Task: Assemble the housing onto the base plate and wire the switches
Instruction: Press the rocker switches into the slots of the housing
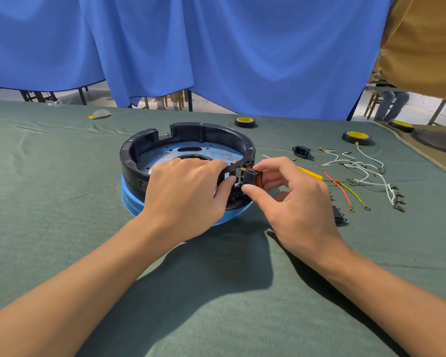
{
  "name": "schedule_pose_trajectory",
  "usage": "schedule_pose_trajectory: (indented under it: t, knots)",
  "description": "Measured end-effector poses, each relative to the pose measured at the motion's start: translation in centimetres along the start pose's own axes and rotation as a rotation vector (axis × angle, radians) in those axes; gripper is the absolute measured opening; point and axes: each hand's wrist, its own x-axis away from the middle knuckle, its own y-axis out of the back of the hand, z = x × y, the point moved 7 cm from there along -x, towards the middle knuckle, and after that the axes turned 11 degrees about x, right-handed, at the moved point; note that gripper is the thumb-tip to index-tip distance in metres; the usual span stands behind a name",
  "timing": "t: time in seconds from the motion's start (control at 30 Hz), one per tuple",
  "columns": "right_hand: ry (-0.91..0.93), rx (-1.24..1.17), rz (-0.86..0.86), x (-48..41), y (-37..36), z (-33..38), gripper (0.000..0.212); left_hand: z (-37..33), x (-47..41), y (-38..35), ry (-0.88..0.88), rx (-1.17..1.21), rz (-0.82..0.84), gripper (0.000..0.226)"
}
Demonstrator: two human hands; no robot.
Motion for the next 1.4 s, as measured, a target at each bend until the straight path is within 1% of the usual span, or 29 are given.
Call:
schedule_pose_trajectory:
  t: [0.07, 0.27, 0.37, 0.57, 0.67, 0.8, 0.9, 0.97, 1.03, 1.17, 1.2, 1.3, 1.4]
  knots:
    - [0.011, 0.031, 0.0, 0.0, -0.1, 0.0, 0.024, -0.1, 0.0, 0.0, -0.006, -0.006, -0.013, 0.029]
    - [0.002, 0.019, -0.02, -0.2, -0.7, -0.1, 0.024, -0.1, 0.1, -0.2, -0.005, -0.023, -0.031, 0.03]
    - [0.012, 0.015, -0.032, -0.3, -1.0, 0.0, 0.024, -0.1, 0.0, -0.2, -0.002, -0.013, -0.04, 0.036]
    - [0.072, 0.056, -0.025, -0.7, -1.6, 0.4, 0.019, -0.1, 0.1, -0.2, -0.011, -0.001, -0.059, 0.051]
    - [0.08, 0.054, -0.032, -1.0, -1.6, 0.6, 0.015, -0.1, 0.0, -0.2, -0.025, 0.0, -0.081, 0.053]
    - [0.099, 0.048, 0.001, -1.5, -1.3, 0.8, 0.005, 0.0, 0.0, -0.1, -0.027, -0.002, -0.104, 0.053]
    - [0.065, 0.0, 0.052, -1.5, -1.0, 0.4, 0.01, 0.2, 0.0, 0.0, -0.007, -0.001, -0.106, 0.05]
    - [-0.007, -0.111, 0.132, -1.4, -1.1, -0.2, 0.015, 0.3, 0.0, 0.0, 0.016, -0.011, -0.101, 0.047]
    - [-0.107, -0.226, 0.188, -1.4, -1.4, -0.9, 0.015, 0.4, 0.0, 0.1, 0.048, -0.009, -0.086, 0.048]
    - [-0.237, -0.395, 0.173, -1.4, -1.8, -1.2, 0.012, 0.7, -0.1, 0.1, 0.104, 0.034, -0.075, 0.053]
    - [-0.253, -0.407, 0.152, -1.4, -1.8, -1.2, 0.013, 0.7, -0.1, 0.2, 0.107, 0.04, -0.078, 0.052]
    - [-0.271, -0.377, 0.092, -1.4, -1.6, -1.4, 0.026, 0.7, -0.2, 0.4, 0.108, 0.041, -0.083, 0.049]
    - [-0.206, -0.329, 0.145, -1.5, -1.7, -1.1, 0.017, 0.7, -0.1, 0.4, 0.113, 0.039, -0.095, 0.047]
